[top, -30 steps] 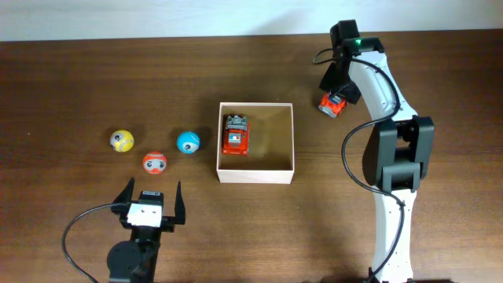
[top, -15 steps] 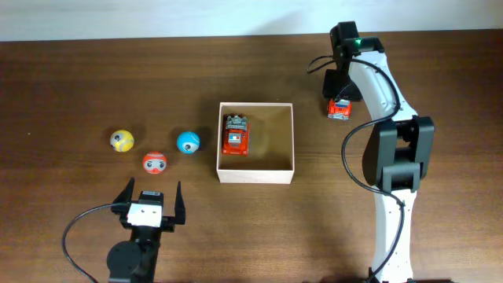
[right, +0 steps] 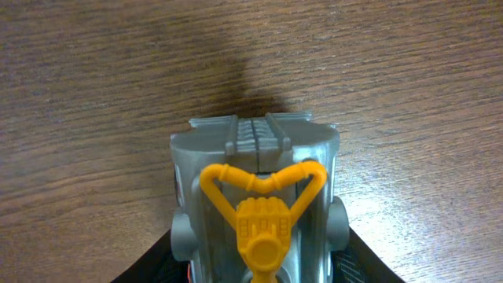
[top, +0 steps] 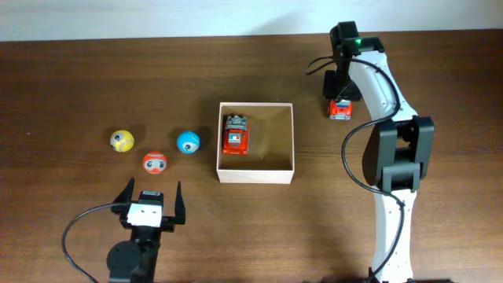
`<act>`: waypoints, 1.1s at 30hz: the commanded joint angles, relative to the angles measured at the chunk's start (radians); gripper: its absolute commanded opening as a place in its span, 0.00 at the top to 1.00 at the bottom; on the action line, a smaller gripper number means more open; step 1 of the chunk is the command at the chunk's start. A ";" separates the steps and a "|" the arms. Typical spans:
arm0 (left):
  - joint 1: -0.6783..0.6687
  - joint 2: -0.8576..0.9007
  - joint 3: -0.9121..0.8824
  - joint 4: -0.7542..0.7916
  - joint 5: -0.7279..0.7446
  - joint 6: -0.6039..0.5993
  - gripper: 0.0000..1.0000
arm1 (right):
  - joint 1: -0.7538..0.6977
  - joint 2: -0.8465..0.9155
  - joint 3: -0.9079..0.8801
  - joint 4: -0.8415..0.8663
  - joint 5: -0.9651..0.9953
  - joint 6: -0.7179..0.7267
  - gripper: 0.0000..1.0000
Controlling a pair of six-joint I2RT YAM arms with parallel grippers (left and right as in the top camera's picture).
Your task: Pack container
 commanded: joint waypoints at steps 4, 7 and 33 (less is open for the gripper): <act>0.005 -0.008 -0.005 0.002 0.011 0.013 0.01 | -0.005 0.002 0.018 -0.027 0.019 -0.073 0.59; 0.005 -0.008 -0.005 0.002 0.011 0.013 0.01 | -0.005 0.000 0.034 -0.047 0.019 -0.109 0.59; 0.005 -0.008 -0.005 0.002 0.011 0.013 0.01 | -0.003 -0.002 0.483 -0.306 -0.440 -0.240 0.58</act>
